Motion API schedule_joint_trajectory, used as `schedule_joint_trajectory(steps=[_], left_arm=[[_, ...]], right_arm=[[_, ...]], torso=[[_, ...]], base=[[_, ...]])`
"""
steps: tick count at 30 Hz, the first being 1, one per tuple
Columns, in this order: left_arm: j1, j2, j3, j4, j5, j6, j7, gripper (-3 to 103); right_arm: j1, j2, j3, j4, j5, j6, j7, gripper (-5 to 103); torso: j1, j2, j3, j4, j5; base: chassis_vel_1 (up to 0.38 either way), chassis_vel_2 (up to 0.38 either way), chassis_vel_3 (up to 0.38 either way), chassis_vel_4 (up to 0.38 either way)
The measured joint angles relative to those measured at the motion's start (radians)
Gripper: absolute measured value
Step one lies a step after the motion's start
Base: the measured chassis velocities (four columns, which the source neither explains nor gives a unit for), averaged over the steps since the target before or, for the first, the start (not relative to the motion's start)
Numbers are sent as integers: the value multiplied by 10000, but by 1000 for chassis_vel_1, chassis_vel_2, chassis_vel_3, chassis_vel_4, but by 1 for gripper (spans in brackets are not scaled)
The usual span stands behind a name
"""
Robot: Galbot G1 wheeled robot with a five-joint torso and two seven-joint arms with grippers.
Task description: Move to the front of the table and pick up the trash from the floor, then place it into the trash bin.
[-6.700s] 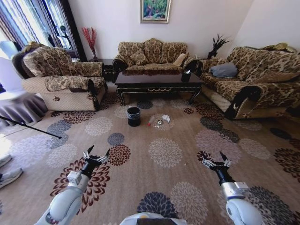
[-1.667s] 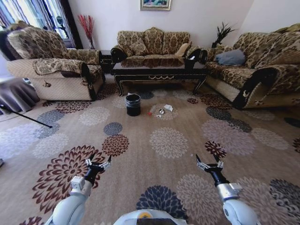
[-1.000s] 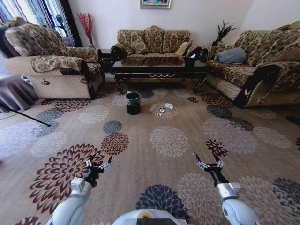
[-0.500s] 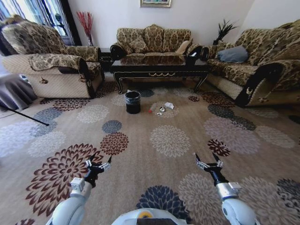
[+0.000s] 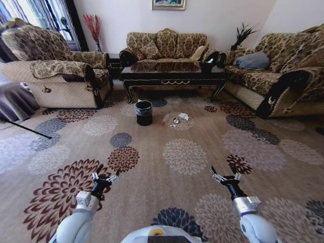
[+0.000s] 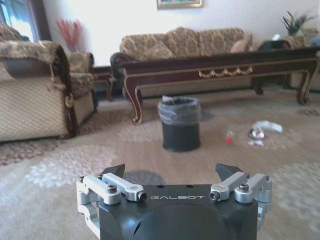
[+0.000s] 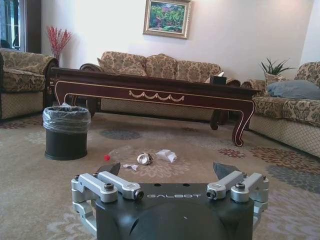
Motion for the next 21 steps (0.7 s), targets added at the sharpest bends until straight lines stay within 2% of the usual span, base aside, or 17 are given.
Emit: schedule_joint_trajectory(steps=[8, 13, 21], left_arm=[[-109, -46, 32, 183, -29, -362, -183, 100], [-76, -78, 19, 267, -27, -440, -173, 100], [-58, -131, -28, 310, -105, -491, -114, 100]], right_arm=[[76, -2, -52, -1, 45, -75, 85, 100], [103, 6, -197, 256, 444, -295, 239, 100], [164, -100, -223, 311, 500, -351, 281, 100]], torso=[[1, 0, 22, 0, -1], [0, 0, 30, 0, 0], [0, 0, 41, -1, -2]], base=[[-101, 111, 94, -107], [-80, 101, 93, -92], [-97, 93, 105, -103]])
